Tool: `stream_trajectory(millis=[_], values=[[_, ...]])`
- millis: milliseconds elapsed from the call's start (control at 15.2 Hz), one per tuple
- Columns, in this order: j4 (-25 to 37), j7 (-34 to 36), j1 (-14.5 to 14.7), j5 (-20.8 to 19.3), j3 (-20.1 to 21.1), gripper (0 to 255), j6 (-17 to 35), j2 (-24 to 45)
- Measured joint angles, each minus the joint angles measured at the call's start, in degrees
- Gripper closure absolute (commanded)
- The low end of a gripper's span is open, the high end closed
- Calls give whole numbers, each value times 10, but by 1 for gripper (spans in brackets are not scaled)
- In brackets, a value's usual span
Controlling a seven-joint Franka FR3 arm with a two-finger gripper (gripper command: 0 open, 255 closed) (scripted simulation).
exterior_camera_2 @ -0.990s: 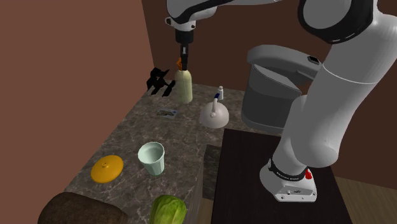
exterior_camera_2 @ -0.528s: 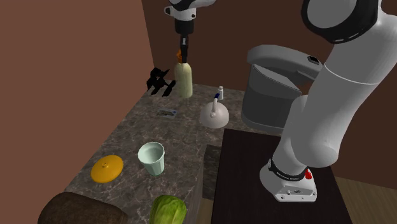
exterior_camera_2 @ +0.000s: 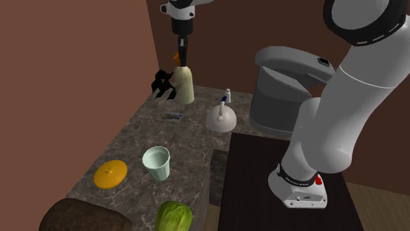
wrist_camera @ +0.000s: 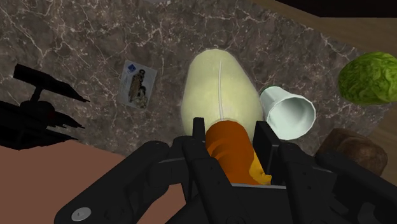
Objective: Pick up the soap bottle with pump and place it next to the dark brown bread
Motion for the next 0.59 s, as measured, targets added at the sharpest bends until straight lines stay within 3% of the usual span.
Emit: stream_trajectory(millis=[594], values=[[-29, 129, 56, -6, 72, 255, 11, -22]])
